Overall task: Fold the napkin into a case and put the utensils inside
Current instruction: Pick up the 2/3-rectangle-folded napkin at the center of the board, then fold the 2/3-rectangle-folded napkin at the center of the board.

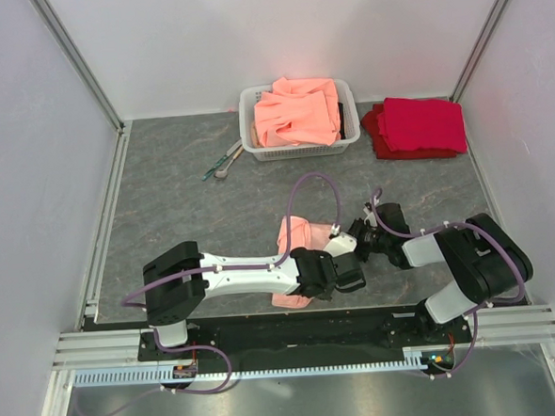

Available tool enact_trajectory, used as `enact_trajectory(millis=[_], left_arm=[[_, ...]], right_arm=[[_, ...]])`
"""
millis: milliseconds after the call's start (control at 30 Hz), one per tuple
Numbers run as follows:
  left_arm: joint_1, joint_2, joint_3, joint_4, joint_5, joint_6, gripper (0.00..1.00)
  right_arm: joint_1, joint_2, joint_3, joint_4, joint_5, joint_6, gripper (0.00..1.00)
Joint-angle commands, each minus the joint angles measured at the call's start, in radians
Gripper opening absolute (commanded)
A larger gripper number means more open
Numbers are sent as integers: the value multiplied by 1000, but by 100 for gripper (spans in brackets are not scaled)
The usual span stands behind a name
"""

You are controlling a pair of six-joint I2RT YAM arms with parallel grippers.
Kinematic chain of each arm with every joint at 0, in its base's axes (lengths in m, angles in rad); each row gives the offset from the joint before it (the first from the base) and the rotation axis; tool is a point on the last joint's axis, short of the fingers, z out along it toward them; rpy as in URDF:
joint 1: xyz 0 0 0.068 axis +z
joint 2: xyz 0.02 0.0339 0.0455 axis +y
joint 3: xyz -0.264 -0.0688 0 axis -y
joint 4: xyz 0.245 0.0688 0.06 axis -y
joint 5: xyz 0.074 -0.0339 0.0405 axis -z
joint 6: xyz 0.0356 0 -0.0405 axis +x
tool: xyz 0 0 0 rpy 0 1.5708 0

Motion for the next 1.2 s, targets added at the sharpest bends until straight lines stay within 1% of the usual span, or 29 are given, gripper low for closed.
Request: enact_trajectory(millis=[0,33,67,133,167,200,233,300,333,367,400,433,533,700,767,867,1100,1167], left_arm=[[8,-42,26,55,81,40,38],[16,-55,23,67,104,45,41],[22,-102,9,94,150,45,47],[61,-159,-21,145,220,43,48],[84,-211,-56,189,281,28,47],[112,-236,-75,209,311,20,45],[179,-255,-113,226,360,2,39],[255,-296,-158,294,391,-18,32],[337,-301,-198,321,456,-36,24],[374,-301,-212,346,480,-41,20],[403,-287,-224,384,489,-41,17],[448,-272,-224,386,474,-29,13],[511,-202,-195,386,457,-4,10],[549,-94,-172,404,417,13,8],[551,-7,-166,446,446,3,8],[549,43,-170,489,487,-18,8],[549,64,-167,499,517,-30,7],[549,75,-163,503,550,-44,7]], right_arm=[[-1,24,-15,4,24,-57,12],[-2,23,-9,1,19,-63,10],[-2,19,-4,-5,20,-73,4],[-1,12,17,-43,30,-112,0],[-1,12,30,-63,36,-138,0],[-1,12,57,-110,39,-160,0],[-2,10,68,-128,40,-200,0],[-1,-4,96,-187,59,-234,0],[-4,-8,108,-210,69,-269,0],[-2,-16,122,-235,80,-284,0],[-2,-17,143,-272,80,-300,0],[-1,-20,154,-289,80,-324,0],[-2,-33,186,-347,93,-355,0],[-1,-48,220,-402,105,-386,0],[8,-56,235,-422,113,-384,0],[47,-66,264,-444,129,-381,0],[133,-102,367,-560,244,-335,0],[151,-100,384,-577,275,-310,0]])
